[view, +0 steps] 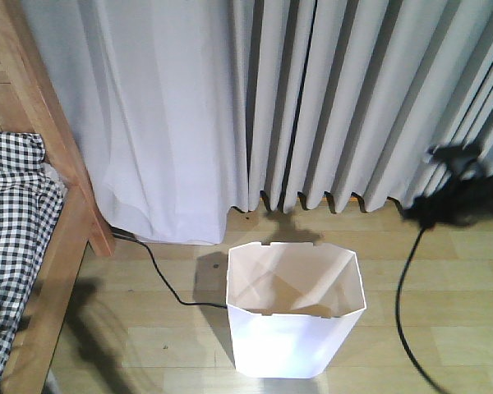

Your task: Move trash bin to bedside with robot

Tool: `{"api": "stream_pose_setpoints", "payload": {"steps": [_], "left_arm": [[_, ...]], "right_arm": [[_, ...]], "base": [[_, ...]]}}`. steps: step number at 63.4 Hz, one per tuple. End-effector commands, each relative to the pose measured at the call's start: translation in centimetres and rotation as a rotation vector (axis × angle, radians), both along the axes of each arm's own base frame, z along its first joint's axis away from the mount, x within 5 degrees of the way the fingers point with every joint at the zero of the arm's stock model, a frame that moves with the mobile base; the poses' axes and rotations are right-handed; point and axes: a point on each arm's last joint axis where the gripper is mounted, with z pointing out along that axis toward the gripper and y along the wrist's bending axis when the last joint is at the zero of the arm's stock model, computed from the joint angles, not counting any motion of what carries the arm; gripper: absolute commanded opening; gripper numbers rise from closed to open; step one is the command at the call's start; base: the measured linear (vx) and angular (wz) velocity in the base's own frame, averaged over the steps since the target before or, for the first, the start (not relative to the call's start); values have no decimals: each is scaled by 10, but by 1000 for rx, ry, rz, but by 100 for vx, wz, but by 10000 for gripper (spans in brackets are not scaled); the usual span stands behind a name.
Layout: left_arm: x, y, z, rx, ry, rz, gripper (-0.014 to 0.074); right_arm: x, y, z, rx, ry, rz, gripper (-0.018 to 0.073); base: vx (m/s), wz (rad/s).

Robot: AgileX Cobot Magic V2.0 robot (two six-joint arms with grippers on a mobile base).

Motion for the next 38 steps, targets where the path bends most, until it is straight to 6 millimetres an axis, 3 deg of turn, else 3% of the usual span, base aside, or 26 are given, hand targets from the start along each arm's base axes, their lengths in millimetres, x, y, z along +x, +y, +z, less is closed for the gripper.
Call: {"api": "stream_pose_setpoints", "payload": {"steps": [1,15,25,38], "left_arm": [[1,0,1,-11,-64,-3,-6],[1,0,1,-11,-64,-3,-6],[1,0,1,-11,-64,-3,-6],[1,0,1,-11,-64,-3,-6]], "right_arm": [[-7,-1,61,-39,-186,-5,500],[-51,7,150,-65,-470,-22,500],[-94,18,212,-3,-682,-30,500],[-150,35,257,40,-852,35,500]], "base": [[0,0],[0,0],[0,0],[0,0]]}}
